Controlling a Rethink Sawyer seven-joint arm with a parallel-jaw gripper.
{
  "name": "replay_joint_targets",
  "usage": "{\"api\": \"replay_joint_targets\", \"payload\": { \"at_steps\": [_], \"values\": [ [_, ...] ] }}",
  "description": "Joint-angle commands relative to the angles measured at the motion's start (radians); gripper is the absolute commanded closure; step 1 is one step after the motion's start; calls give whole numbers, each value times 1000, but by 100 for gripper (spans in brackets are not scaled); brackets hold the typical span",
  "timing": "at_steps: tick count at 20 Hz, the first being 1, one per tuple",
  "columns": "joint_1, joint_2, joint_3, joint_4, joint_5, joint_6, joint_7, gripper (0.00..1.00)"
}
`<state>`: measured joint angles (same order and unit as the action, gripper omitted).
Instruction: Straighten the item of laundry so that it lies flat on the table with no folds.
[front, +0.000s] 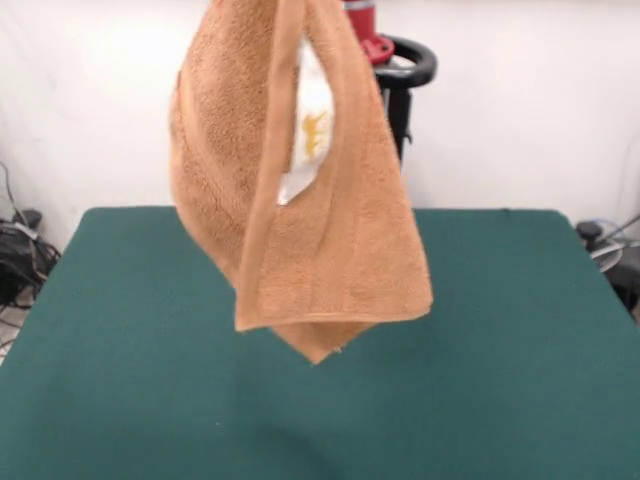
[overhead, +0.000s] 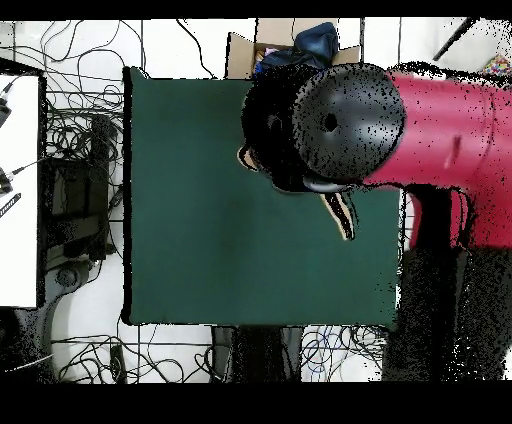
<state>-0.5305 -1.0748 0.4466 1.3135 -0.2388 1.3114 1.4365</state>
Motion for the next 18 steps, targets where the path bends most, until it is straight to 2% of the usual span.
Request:
{"api": "replay_joint_targets", "payload": {
  "at_steps": [1, 6, 10, 18],
  "values": [
    [107, 175, 99, -339, -92, 248, -40, 100],
    [172, 279, 116, -540, -153, 363, -56, 100],
    [214, 361, 133, -667, -200, 390, -74, 100],
    [274, 504, 182, -852, -289, 408, -113, 100]
  ]
}}
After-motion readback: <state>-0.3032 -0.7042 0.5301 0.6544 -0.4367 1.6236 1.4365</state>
